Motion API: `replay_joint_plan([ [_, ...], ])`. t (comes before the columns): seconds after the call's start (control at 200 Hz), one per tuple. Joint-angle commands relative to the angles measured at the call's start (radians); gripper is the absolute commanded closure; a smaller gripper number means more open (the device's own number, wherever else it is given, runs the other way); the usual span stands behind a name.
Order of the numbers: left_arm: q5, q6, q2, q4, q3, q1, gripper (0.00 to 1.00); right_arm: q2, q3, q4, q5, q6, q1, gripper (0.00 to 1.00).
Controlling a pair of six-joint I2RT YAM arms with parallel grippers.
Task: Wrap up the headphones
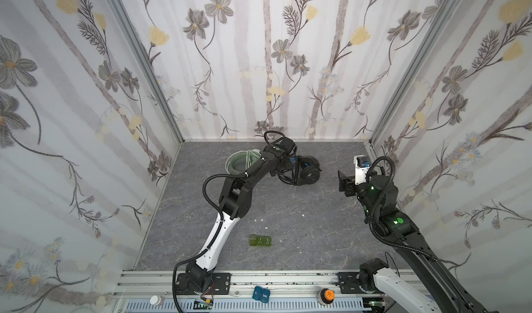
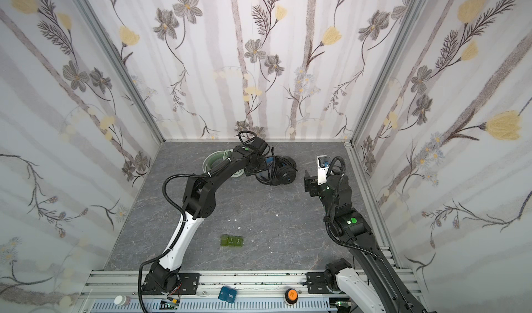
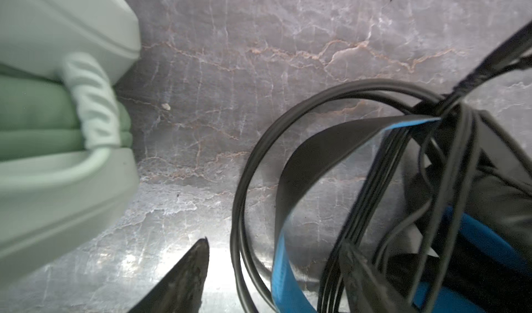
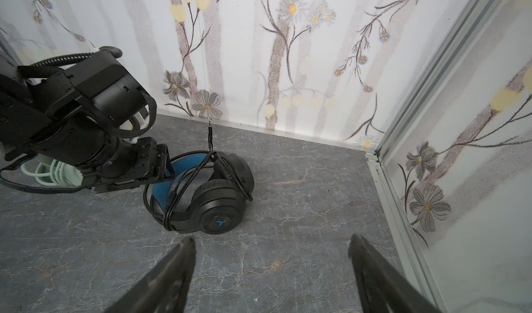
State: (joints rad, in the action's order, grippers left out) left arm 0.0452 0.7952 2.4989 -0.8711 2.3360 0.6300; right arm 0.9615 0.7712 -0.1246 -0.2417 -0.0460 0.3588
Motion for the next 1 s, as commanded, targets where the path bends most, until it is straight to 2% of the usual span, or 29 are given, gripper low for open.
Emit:
replay_joint_plan([
  [0.0,0.025,-0.023,-0.044,0.005,-0.025,0.009,0.20,-0.001,0.007,0.053,-0.015,-0.002,0.000,0.16],
  [0.155,0.021,-0.101,-0.197,0.060,-0.179,0.047,0.10,-0.022,-0.014,0.061,-0.033,0.007,0.000,0.11],
  [0.23,0.070,-0.144,-0.321,0.091,-0.300,0.095,0.09,-0.046,-0.056,0.078,-0.049,0.037,0.000,0.01],
  [0.275,0.102,-0.169,-0.407,0.112,-0.379,0.127,0.08,-0.060,-0.068,0.086,-0.050,0.055,0.000,0.00],
  [0.35,0.189,-0.217,-0.564,0.127,-0.501,0.178,0.05,-0.084,-0.092,0.111,-0.066,0.079,-0.001,0.00],
  [0.46,0.286,-0.274,-0.811,0.149,-0.741,0.209,0.01,-0.121,-0.179,0.215,-0.167,0.145,-0.012,0.00],
  [0.53,0.431,-0.303,-0.994,0.139,-0.920,0.209,0.00,-0.123,-0.252,0.320,-0.203,0.177,-0.037,0.00],
  [0.625,0.578,-0.326,-1.247,0.158,-1.179,0.142,0.00,-0.072,-0.335,0.474,-0.322,0.234,-0.074,0.00],
  [0.684,0.662,-0.321,-1.411,0.197,-1.329,0.066,0.00,-0.014,-0.355,0.550,-0.324,0.231,-0.107,0.00],
  [0.754,0.694,-0.514,-1.590,0.388,-1.545,0.008,0.00,0.073,-0.363,0.628,-0.270,0.210,-0.150,0.00],
  [0.819,0.726,-0.629,-1.739,0.563,-1.708,-0.043,0.00,0.150,-0.351,0.673,-0.191,0.205,-0.193,0.00],
  [0.894,0.679,-0.771,-1.839,0.731,-1.852,-0.133,0.00,0.230,-0.352,0.752,-0.149,0.168,-0.210,0.00],
  [0.994,0.690,-0.848,-1.868,0.894,-1.969,-0.218,0.00,0.321,-0.354,0.830,-0.145,0.142,-0.223,0.00],
])
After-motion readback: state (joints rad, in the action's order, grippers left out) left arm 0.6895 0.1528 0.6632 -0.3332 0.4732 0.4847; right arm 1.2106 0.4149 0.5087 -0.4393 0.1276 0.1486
